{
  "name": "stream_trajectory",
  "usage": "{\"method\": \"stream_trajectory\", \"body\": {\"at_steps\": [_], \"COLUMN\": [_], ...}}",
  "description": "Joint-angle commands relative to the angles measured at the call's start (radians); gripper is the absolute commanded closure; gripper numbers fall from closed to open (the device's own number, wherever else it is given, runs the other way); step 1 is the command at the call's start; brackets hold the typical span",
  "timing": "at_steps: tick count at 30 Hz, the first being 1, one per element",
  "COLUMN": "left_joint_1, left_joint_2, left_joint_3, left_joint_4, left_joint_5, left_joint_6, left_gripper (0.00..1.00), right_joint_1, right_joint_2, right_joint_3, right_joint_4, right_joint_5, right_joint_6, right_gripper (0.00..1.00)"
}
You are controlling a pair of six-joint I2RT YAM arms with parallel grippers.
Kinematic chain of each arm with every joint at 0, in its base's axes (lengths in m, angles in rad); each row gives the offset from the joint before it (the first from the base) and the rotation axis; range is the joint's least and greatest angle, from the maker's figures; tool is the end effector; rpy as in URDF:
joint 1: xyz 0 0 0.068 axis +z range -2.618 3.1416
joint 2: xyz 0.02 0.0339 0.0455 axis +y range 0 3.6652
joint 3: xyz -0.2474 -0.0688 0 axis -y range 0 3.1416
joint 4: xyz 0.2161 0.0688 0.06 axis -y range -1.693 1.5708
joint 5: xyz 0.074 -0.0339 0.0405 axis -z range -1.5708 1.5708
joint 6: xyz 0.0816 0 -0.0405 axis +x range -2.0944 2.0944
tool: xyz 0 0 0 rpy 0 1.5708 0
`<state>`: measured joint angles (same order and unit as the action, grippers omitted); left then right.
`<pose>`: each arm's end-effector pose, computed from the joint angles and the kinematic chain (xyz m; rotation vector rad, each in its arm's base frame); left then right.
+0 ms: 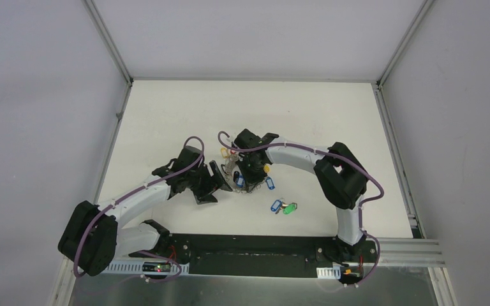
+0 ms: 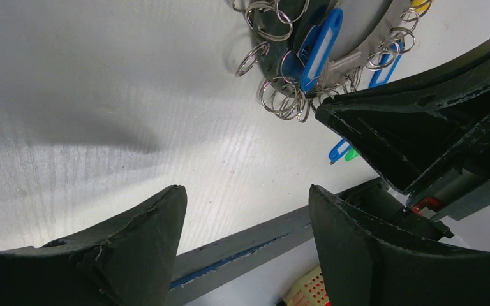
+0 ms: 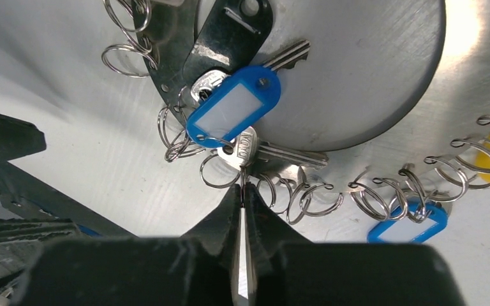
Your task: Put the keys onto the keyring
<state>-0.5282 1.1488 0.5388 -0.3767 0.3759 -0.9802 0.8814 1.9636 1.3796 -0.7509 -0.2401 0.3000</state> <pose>0.1687 -0.1331 0.1395 -0.4727 2.7725 -0.9672 0.2165 0.2931 0.1239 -0.9124 2.8981 0.5049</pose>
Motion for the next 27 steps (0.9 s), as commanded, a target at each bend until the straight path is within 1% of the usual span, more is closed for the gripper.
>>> {"method": "stream_trajectory", "body": {"at_steps": [1,8,13,22,27], "left_joint_1": [0.007,0.008,0.008,0.008,0.007], "left_joint_2": [-0.042,-0.058,-0.091,-0.226,-0.307], "left_joint_3": [-0.013,0.000,0.029,0.075,0.103], "left_joint_4": [-0.002,-0.013,-0.013,-0.012,-0.013], "left_joint_5": [-0.003,-0.012,-0.020,-0.071,-0.093], "left_joint_6": [0.006,0.022,0.059,0.125,0.204], "left_gripper": [0.28,0.28,0.28,0.28,0.28], "right_joint_1": [0.009,0.010,0.010,0.009,0.009], "right_joint_2": [-0.030,-0.089,-0.154,-0.276,-0.343], "right_joint_3": [0.043,0.018,-0.002,-0.007,-0.008], "right_joint_4": [-0.028,-0.039,-0.030,-0.037,-0.052], "right_joint_5": [0.035,0.030,0.006,-0.049,-0.058], "right_joint_6": [-0.030,-0.087,-0.125,-0.213,-0.268], "right_gripper": [0.99,1.00,1.00,1.00,1.00]}}
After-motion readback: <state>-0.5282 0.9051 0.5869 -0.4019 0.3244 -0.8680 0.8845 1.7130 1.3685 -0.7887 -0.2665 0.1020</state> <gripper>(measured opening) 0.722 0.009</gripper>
